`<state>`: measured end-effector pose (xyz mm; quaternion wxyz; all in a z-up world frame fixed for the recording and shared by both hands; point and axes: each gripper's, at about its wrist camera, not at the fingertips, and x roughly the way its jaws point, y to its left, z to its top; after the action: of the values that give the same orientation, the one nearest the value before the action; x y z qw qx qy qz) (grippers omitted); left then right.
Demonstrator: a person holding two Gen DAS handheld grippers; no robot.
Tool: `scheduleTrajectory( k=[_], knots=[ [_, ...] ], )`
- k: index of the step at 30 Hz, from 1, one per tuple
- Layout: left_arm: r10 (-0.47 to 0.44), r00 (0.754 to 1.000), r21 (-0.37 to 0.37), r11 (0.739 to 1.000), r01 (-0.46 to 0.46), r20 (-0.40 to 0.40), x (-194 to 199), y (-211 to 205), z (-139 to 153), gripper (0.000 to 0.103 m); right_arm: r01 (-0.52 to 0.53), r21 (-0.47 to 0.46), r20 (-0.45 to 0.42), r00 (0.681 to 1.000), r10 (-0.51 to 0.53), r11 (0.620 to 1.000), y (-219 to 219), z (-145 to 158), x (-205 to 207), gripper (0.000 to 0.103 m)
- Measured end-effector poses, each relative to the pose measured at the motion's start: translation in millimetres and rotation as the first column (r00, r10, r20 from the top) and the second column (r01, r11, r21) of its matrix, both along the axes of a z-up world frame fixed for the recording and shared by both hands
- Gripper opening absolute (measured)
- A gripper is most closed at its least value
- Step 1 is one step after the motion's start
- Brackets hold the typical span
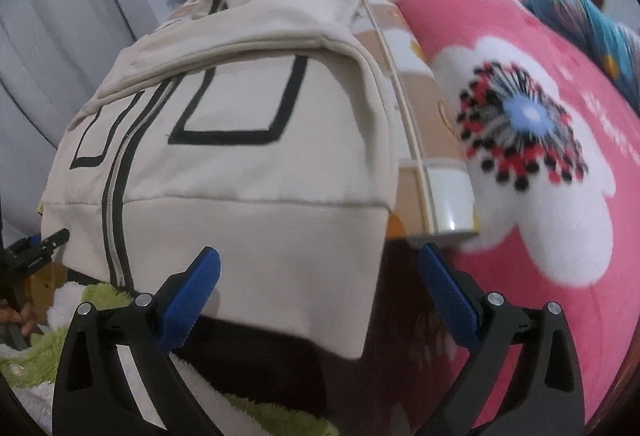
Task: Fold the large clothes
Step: 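Close both grippers on the jacket hem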
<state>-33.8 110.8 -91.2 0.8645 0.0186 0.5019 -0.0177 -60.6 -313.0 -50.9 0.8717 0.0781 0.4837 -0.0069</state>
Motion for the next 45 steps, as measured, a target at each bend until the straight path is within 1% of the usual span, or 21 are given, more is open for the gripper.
scheduleTrajectory(
  k=[5,13,18,20,22,27,28,32,37,42,44,45],
  knots=[
    [-0.001,1.0,0.009,1.0,0.001,0.001,-1,-1,0,0.052,0.007,0.077,-0.03,1.0,-0.005,0.997,-4,-15,2,0.096],
    [0.0,1.0,0.048,0.999,0.0,0.008,-3,-6,0,0.053,0.012,0.146,-0.081,0.997,0.0,0.989,-7,-35,5,0.096],
    [-0.004,1.0,0.073,0.997,0.003,0.011,-3,-9,0,0.053,-0.007,0.159,-0.103,0.994,0.024,0.987,-5,-41,5,0.096],
    [-0.003,1.0,0.075,0.997,0.002,0.011,-3,-9,0,0.053,-0.018,0.159,-0.109,0.993,0.036,0.987,-1,-43,6,0.093],
    [-0.003,1.0,0.076,0.997,0.002,0.011,-3,-10,0,0.053,-0.027,0.163,-0.114,0.992,0.046,0.986,1,-44,7,0.092],
    [-0.001,1.0,0.083,0.997,0.0,0.012,-2,-11,0,0.053,-0.048,0.17,-0.126,0.99,0.07,0.984,6,-47,9,0.085],
    [-0.001,1.0,0.084,0.996,0.0,0.012,-3,-11,0,0.053,-0.049,0.17,-0.131,0.989,0.071,0.984,6,-48,10,0.082],
    [-0.002,1.0,0.091,0.996,0.001,0.01,-3,-12,0,0.053,-0.046,0.184,-0.15,0.986,0.074,0.982,6,-52,11,0.075],
    [-0.003,1.0,0.096,0.995,0.002,0.008,-2,-13,0,0.053,-0.048,0.184,-0.152,0.985,0.077,0.982,7,-53,11,0.068],
    [-0.003,1.0,0.102,0.995,0.002,0.009,-3,-13,0,0.053,-0.058,0.176,-0.15,0.985,0.085,0.983,9,-52,11,0.058],
    [-0.002,1.0,0.104,0.995,0.001,0.009,-3,-13,0,0.053,-0.064,0.172,-0.147,0.985,0.09,0.983,7,-50,8,0.053],
    [-0.002,1.0,0.104,0.995,0.001,0.009,-3,-13,0,0.053,-0.067,0.169,-0.146,0.985,0.092,0.983,7,-49,8,0.052]
  ],
)
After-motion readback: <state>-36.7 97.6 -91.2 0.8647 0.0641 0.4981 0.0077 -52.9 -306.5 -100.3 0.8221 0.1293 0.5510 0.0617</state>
